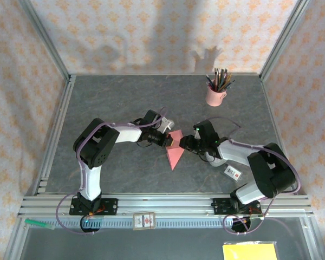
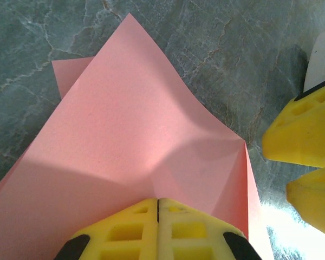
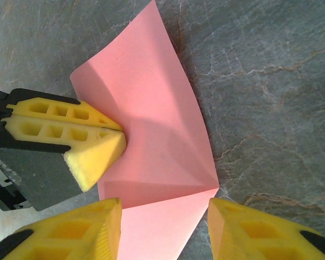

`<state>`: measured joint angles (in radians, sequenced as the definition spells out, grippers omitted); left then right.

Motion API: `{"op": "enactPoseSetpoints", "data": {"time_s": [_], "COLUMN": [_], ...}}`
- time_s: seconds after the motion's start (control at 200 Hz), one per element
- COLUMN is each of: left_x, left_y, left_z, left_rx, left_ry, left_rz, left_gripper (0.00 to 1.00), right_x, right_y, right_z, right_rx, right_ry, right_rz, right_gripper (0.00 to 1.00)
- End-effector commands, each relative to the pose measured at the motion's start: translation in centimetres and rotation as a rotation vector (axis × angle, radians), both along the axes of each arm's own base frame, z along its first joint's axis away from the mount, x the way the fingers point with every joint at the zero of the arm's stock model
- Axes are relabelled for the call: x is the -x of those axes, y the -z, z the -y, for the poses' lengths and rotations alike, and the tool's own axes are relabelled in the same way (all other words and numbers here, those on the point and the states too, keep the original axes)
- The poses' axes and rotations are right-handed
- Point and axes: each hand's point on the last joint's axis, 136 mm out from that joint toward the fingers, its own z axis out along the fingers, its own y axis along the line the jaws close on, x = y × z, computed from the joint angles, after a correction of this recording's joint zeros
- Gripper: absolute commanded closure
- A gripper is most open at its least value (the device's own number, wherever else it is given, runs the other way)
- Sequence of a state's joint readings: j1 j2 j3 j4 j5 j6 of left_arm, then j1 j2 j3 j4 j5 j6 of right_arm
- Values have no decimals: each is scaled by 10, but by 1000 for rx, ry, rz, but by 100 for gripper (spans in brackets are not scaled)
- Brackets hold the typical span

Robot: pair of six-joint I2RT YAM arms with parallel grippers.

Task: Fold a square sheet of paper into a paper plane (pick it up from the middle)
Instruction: Rotate the paper at the center of the table, then perform the fifth fold on the wing at the bottom-center of the table.

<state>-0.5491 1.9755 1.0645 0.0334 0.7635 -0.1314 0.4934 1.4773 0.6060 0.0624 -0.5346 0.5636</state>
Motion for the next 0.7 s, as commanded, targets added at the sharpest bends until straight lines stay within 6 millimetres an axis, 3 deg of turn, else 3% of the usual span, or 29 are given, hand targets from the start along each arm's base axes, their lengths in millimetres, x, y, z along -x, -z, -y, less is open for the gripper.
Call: {"op": "enactPoseSetpoints", "data": {"time_s": [0.0, 0.405, 0.696], "left_x": [22, 22, 23], "left_y": [33, 33, 33], "left_z": [-14, -14, -14], "left_rx": [-83, -83, -84], "left_ry": [14, 11, 9], "left_rz": [-105, -105, -107], "left_gripper": [96, 95, 95], "right_x": [-1, -1, -3], "right_y": [7, 15, 3], "right_z": [4, 0, -4], "right_rx": [-1, -28, -122], "right_ry": [16, 18, 47], "right_rz": [-9, -39, -39], "right_gripper": [54, 54, 55]}}
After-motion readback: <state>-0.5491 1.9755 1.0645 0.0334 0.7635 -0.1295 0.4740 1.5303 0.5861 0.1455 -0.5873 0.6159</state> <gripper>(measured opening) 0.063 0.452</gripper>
